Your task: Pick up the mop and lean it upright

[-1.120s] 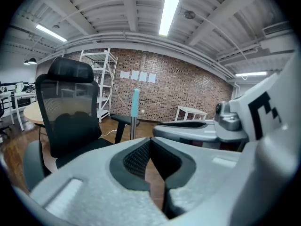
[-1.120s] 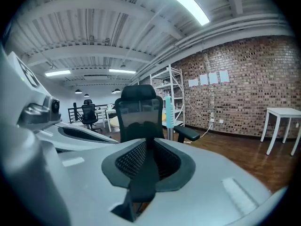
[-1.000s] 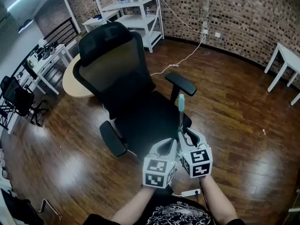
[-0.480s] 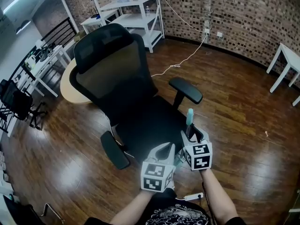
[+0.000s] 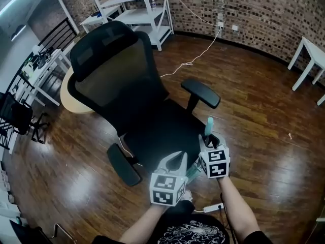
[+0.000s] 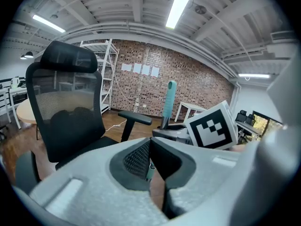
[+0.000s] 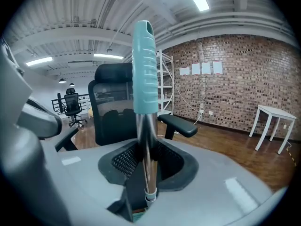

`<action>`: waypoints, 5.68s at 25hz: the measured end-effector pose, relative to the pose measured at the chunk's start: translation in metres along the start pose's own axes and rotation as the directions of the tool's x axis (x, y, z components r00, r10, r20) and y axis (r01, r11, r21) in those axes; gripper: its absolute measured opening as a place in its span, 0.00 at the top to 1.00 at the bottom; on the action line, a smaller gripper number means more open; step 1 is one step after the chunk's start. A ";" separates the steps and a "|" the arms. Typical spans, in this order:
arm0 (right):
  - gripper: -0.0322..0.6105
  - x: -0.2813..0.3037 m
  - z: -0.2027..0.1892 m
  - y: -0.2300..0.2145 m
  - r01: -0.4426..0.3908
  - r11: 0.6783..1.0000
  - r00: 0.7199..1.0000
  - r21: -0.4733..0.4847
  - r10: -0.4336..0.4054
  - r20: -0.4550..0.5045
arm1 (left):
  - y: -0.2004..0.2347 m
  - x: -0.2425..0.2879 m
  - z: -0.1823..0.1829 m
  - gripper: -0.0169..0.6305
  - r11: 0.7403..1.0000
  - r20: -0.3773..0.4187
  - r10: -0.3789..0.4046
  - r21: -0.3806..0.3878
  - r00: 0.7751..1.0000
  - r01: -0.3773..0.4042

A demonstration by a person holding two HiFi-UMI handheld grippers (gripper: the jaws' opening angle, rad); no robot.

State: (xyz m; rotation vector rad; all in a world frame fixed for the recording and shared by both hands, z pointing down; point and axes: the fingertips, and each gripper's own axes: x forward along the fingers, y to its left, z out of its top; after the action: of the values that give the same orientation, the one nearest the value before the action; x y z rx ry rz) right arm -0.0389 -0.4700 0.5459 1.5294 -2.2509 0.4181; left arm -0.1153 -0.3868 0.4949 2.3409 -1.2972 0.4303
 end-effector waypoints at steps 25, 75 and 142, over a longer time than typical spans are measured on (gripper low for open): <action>0.80 -0.193 0.033 0.018 -0.045 0.996 0.971 -0.079 0.062 0.229 | -0.098 -0.055 -0.027 0.97 0.999 0.100 0.029 0.017 0.995 -0.031; 0.80 -0.111 -0.014 0.022 -0.061 0.991 0.992 -0.122 0.073 0.099 | -0.044 -0.039 -0.024 0.97 0.996 0.090 0.083 -0.030 0.992 -0.081; 0.95 -0.266 -0.028 0.044 -0.141 0.990 0.966 0.010 0.135 0.222 | -0.168 -0.089 -0.030 0.97 0.999 0.173 0.000 0.037 0.985 -0.006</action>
State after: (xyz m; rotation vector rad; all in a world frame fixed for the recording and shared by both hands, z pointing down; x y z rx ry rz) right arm 0.0120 -0.2242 0.4433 1.5022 -2.5432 0.3303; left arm -0.0197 -0.2284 0.4430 2.4532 -1.3817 0.2585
